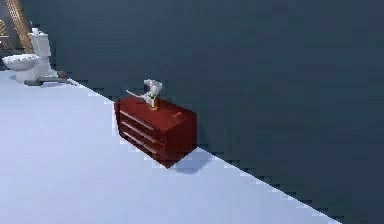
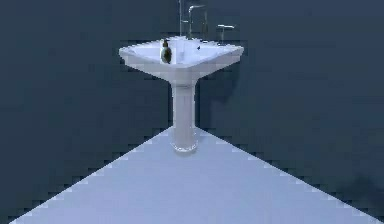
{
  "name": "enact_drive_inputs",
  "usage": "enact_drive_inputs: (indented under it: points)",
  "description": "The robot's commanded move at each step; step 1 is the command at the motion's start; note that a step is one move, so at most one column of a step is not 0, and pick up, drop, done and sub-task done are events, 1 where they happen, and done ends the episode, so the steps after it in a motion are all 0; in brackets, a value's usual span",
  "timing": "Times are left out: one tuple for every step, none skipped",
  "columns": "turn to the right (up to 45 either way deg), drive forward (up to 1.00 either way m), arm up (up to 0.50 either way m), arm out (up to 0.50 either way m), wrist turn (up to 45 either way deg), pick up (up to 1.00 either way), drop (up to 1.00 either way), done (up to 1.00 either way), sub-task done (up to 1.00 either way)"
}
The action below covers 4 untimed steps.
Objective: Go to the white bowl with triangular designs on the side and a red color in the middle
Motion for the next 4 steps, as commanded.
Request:
enact_drive_inputs:
  points:
    - [45.0,0.00,0.00,0.00,0.0,0.00,0.00,0.00,0.00]
    - [45.0,0.00,0.00,0.00,0.0,0.00,0.00,0.00,0.00]
    - [42.0,0.00,0.00,0.00,0.0,0.00,0.00,0.00,0.00]
    - [0.0,0.15,0.00,0.00,0.0,0.00,0.00,0.00,0.00]
